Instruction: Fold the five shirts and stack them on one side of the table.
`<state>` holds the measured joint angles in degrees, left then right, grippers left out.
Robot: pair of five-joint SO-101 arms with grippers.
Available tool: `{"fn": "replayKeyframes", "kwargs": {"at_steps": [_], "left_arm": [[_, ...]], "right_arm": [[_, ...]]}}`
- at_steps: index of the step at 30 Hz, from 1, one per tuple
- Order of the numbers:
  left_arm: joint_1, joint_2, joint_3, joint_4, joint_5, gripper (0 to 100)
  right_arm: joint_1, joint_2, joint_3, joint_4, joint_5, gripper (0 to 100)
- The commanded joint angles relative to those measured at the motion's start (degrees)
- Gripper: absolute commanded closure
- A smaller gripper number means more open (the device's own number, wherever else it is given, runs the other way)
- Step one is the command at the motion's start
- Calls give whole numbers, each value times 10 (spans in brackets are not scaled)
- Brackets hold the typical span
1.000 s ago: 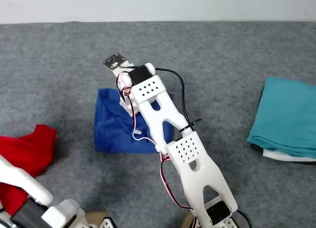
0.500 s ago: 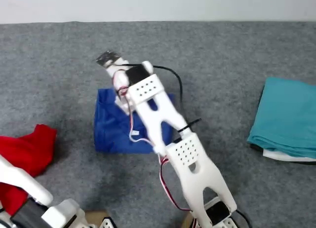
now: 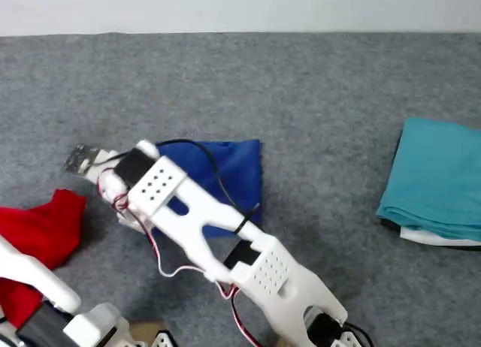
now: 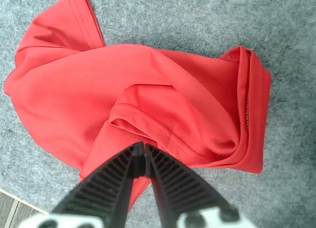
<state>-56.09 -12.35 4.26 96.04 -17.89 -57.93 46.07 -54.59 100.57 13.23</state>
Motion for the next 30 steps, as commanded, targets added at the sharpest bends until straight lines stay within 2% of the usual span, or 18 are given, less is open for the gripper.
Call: {"fn": "replayKeyframes", "kwargs": {"at_steps": [1,4,9,11,13,15,20,24,30], "left_arm": [[1,-21,12,-22,1,993],[-1,-25,31,-31,0,993],[-1,-25,39,-39,0,993],[0,-25,38,-44,0,993],[0,-25,37,-50,0,993],[0,-25,37,-54,0,993],[0,-25,37,-55,0,993],[1,-22,37,-55,0,992],[2,-21,38,-55,2,992]], "right_arm": [[-6,-27,-10,22,-15,836],[13,-51,-42,22,-35,806],[59,-81,-64,23,-18,809],[78,-83,-55,24,-18,835],[87,-82,-33,23,-18,909],[84,-81,-4,22,-14,995],[51,-77,77,22,-3,987],[15,-27,87,15,-3,988],[17,57,60,-103,2,988]]}}
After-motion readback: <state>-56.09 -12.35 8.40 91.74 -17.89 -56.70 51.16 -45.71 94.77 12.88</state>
